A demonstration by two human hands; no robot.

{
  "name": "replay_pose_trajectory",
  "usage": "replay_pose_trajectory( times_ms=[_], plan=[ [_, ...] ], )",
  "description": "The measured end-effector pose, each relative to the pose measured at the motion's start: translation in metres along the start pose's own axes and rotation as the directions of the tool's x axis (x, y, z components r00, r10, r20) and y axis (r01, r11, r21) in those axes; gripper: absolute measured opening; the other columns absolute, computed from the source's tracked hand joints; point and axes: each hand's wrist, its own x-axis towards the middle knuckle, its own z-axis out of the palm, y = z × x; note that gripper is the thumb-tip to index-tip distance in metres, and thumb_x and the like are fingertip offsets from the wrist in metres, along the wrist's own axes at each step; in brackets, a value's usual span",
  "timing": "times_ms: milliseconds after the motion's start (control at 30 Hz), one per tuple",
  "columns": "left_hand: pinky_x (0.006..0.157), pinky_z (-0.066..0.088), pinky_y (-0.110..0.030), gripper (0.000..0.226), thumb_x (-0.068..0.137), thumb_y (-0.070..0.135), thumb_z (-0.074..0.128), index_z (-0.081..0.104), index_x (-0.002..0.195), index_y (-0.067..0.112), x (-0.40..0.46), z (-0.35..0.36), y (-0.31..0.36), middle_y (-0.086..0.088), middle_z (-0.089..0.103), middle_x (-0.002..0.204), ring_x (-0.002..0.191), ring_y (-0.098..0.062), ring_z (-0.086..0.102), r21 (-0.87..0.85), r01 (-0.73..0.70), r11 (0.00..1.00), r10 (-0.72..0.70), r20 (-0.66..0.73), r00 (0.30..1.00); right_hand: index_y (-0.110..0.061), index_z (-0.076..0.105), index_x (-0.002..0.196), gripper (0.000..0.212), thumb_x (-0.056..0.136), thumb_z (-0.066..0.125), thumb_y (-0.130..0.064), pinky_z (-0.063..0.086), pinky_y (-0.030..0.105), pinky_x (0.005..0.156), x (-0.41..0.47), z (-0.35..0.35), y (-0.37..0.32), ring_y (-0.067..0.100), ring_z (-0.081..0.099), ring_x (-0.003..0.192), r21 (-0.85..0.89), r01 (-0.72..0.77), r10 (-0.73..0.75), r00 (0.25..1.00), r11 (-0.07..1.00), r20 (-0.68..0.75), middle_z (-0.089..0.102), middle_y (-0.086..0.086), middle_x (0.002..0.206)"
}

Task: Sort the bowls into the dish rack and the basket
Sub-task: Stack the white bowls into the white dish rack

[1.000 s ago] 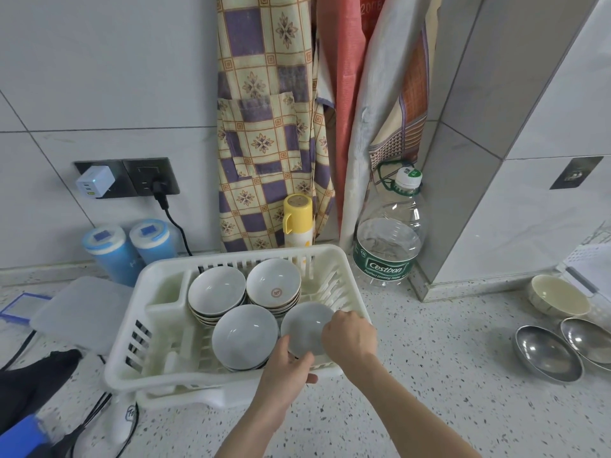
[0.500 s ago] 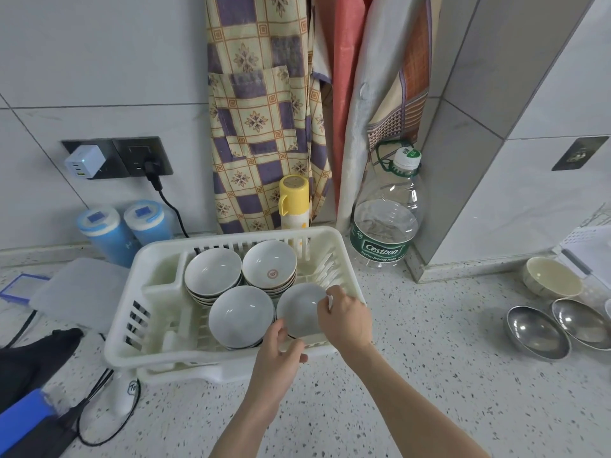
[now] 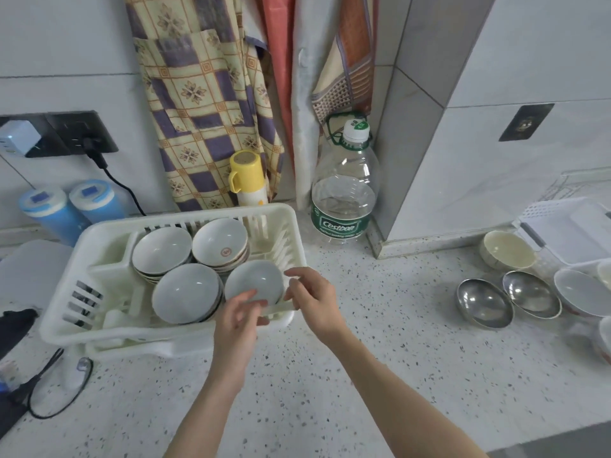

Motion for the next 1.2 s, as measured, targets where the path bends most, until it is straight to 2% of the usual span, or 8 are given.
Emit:
replay_pose_trajectory(
  times_ms=[133, 300, 400, 600, 800, 1000, 1200],
  plan=[
    [0.068, 0.044, -0.031, 0.019, 0.099, 0.019, 0.053, 0.067, 0.101, 0.031, -0.017, 0.034, -0.004, 0.014, 0.076, 0.088, 0.068, 0.001, 0.067, -0.07, -0.022, 0.997, 0.014, -0.119, 0.993, -0.025, 0.067, 0.101, 0.02, 0.095, 0.05, -0.015, 0.043, 0.018, 0.051, -0.022, -0.054, 0.013, 0.007, 0.051, 0.052, 0.041, -0.106, 0.102, 0.99, 0.993, 0.096, 0.068, -0.004, 0.065],
    [0.065, 0.043, -0.029, 0.018, 0.099, 0.02, 0.052, 0.069, 0.1, 0.027, -0.044, 0.105, -0.016, 0.01, 0.077, 0.085, 0.064, 0.0, 0.067, -0.115, 0.047, 0.992, -0.063, -0.142, 0.988, -0.022, 0.069, 0.099, 0.023, 0.095, 0.048, -0.015, 0.043, 0.019, 0.054, -0.045, -0.134, 0.035, 0.009, 0.05, 0.053, 0.007, -0.242, 0.241, 0.968, 0.97, 0.067, 0.069, -0.003, 0.066],
    [0.065, 0.044, -0.028, 0.016, 0.099, 0.023, 0.054, 0.069, 0.1, 0.028, -0.063, 0.147, -0.028, 0.009, 0.078, 0.086, 0.066, -0.002, 0.068, -0.091, 0.139, 0.986, -0.146, -0.074, 0.986, -0.021, 0.07, 0.098, 0.023, 0.096, 0.048, -0.015, 0.043, 0.018, 0.053, -0.058, -0.176, 0.042, 0.008, 0.05, 0.053, 0.011, -0.296, 0.296, 0.955, 0.955, 0.009, 0.069, -0.003, 0.066],
    [0.067, 0.046, -0.027, 0.016, 0.098, 0.024, 0.054, 0.069, 0.099, 0.029, -0.095, 0.204, -0.046, 0.007, 0.077, 0.089, 0.077, -0.011, 0.07, 0.063, 0.279, 0.958, -0.285, 0.124, 0.951, -0.017, 0.07, 0.097, 0.021, 0.095, 0.049, -0.013, 0.043, 0.017, 0.054, -0.083, -0.238, 0.053, 0.007, 0.048, 0.052, 0.195, -0.367, 0.402, 0.894, 0.91, -0.195, 0.068, 0.0, 0.066],
    [0.068, 0.044, -0.026, 0.018, 0.1, 0.021, 0.049, 0.066, 0.104, 0.026, -0.112, 0.232, -0.061, 0.008, 0.075, 0.093, 0.081, -0.011, 0.068, 0.27, 0.261, 0.927, -0.345, 0.336, 0.876, -0.017, 0.071, 0.095, 0.023, 0.095, 0.048, -0.011, 0.041, 0.018, 0.052, -0.105, -0.267, 0.061, 0.007, 0.048, 0.052, 0.327, -0.331, 0.447, 0.802, 0.885, -0.396, 0.068, -0.003, 0.063],
    [0.066, 0.042, -0.024, 0.018, 0.1, 0.022, 0.048, 0.065, 0.107, 0.024, -0.128, 0.273, -0.062, 0.005, 0.074, 0.098, 0.078, -0.009, 0.066, 0.357, 0.242, 0.902, -0.388, 0.424, 0.819, -0.017, 0.07, 0.097, 0.02, 0.096, 0.05, -0.014, 0.039, 0.02, 0.053, -0.122, -0.315, 0.064, 0.006, 0.048, 0.052, 0.397, -0.28, 0.461, 0.736, 0.874, -0.496, 0.068, -0.004, 0.064],
    [0.065, 0.042, -0.021, 0.017, 0.099, 0.032, 0.052, 0.064, 0.107, 0.024, -0.142, 0.351, -0.058, 0.006, 0.073, 0.096, 0.073, -0.005, 0.064, 0.408, 0.188, 0.893, -0.394, 0.51, 0.764, -0.019, 0.071, 0.093, 0.021, 0.094, 0.051, -0.013, 0.038, 0.02, 0.052, -0.113, -0.395, 0.064, 0.006, 0.048, 0.05, 0.412, -0.181, 0.412, 0.698, 0.893, -0.586, 0.067, -0.003, 0.064]
  ],
)
